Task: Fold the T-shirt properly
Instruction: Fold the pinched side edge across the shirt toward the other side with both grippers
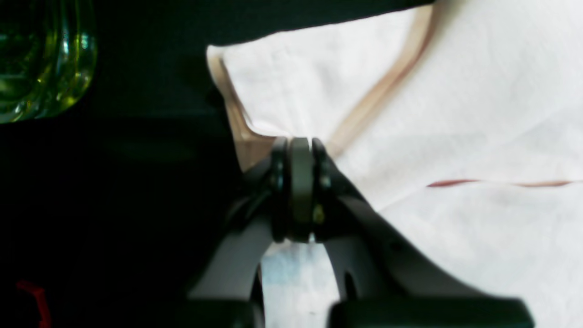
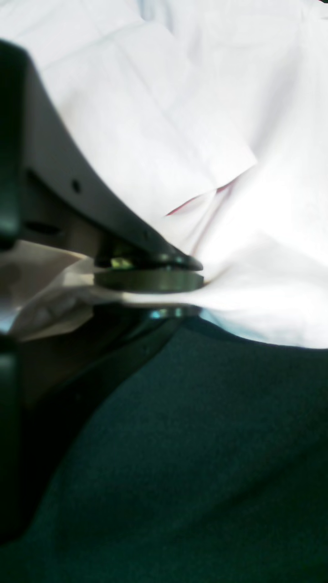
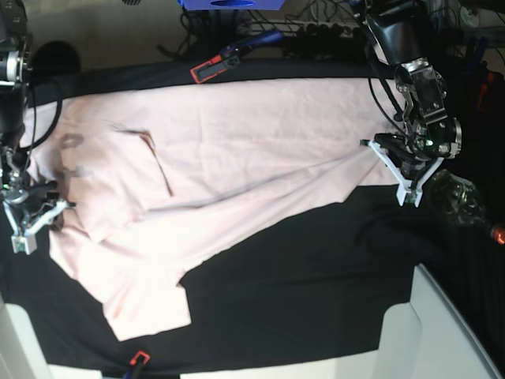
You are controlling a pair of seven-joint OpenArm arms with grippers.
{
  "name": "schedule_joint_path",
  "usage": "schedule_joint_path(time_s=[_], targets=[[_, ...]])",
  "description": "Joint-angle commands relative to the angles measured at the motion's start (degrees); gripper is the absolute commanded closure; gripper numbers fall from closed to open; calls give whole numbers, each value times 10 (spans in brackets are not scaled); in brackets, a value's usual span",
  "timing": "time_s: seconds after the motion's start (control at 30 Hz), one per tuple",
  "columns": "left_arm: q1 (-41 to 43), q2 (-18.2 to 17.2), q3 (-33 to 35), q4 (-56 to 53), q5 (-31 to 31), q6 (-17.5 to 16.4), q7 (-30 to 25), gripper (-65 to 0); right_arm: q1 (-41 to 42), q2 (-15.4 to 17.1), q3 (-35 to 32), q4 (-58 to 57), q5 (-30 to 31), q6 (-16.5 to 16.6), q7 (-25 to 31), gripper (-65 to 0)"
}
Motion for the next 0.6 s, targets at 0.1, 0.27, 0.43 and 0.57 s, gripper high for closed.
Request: schedule_joint_path(time_s=[0.1,0.27,0.43,0.57], targets=[[-7,-6,1,8,1,2,-5,0,14,10,5,9,7,1,12,-7],[-5,-6,1,10,1,2,-5,0,9,12,4,27,7,1,6,-10],[-2,-6,1,11,1,2,-5,0,-29,16,4,142,7,1,-45,-64],[-2,-5,1,12,1,2,-5,0,-48,12,4,220,7,1,-75,-302]])
